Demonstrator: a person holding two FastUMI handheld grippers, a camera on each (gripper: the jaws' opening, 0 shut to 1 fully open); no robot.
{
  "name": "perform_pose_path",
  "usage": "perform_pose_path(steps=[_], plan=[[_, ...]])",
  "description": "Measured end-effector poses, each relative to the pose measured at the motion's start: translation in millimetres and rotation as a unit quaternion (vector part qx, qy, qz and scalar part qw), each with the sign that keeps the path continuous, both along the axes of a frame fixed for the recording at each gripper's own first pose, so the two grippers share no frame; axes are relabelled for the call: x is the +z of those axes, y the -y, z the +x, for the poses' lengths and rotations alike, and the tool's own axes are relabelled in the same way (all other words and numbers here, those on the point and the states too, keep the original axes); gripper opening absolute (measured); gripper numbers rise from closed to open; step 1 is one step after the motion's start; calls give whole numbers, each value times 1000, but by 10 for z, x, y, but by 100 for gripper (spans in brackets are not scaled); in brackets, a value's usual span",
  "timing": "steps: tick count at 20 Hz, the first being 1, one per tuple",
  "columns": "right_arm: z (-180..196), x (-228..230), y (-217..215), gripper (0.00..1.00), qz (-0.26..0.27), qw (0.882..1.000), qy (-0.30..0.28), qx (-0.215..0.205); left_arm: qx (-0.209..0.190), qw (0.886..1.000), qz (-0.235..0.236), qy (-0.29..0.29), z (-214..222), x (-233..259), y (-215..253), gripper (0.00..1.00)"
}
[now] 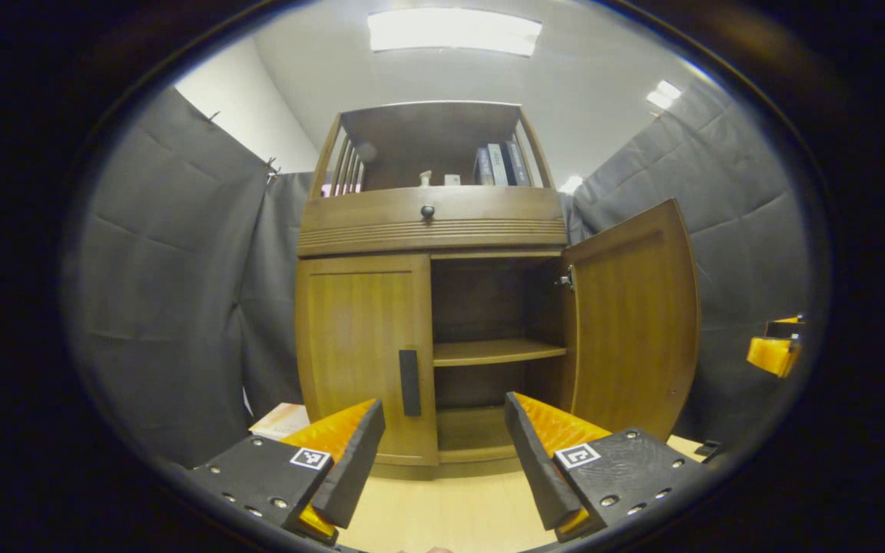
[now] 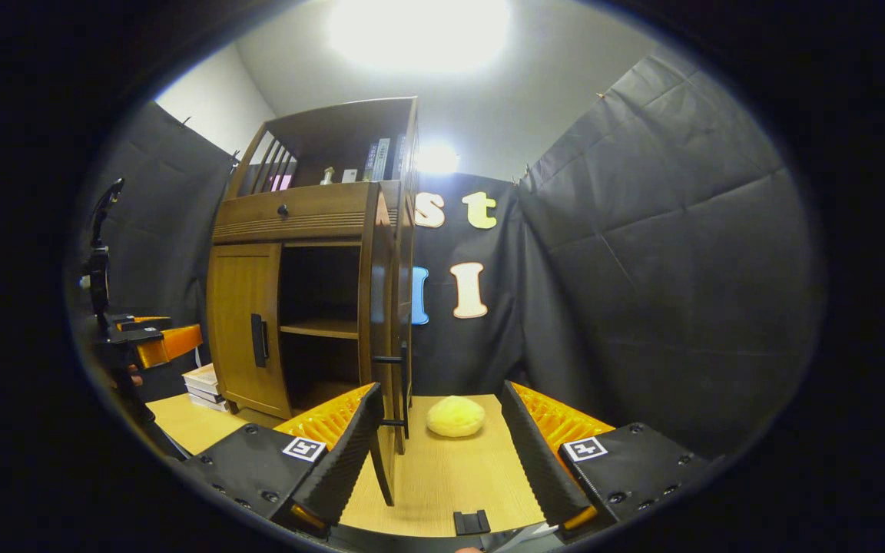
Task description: Open the right door of the double-door shoe cabinet with the right hand, and open the left door with the left hand.
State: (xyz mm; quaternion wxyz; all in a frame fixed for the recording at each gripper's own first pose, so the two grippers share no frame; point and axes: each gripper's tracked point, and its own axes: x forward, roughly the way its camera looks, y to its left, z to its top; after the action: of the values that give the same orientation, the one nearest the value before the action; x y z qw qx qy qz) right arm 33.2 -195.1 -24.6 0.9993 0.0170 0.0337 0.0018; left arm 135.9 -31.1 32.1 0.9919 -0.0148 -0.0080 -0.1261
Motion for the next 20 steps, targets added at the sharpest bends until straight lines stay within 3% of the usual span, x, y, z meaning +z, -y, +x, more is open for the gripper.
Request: perform_pose_path(steps=[20], plan=[[104, -16, -208, 94, -24, 998, -11, -60, -26, 1000, -2, -11, 592, -216, 33, 91]])
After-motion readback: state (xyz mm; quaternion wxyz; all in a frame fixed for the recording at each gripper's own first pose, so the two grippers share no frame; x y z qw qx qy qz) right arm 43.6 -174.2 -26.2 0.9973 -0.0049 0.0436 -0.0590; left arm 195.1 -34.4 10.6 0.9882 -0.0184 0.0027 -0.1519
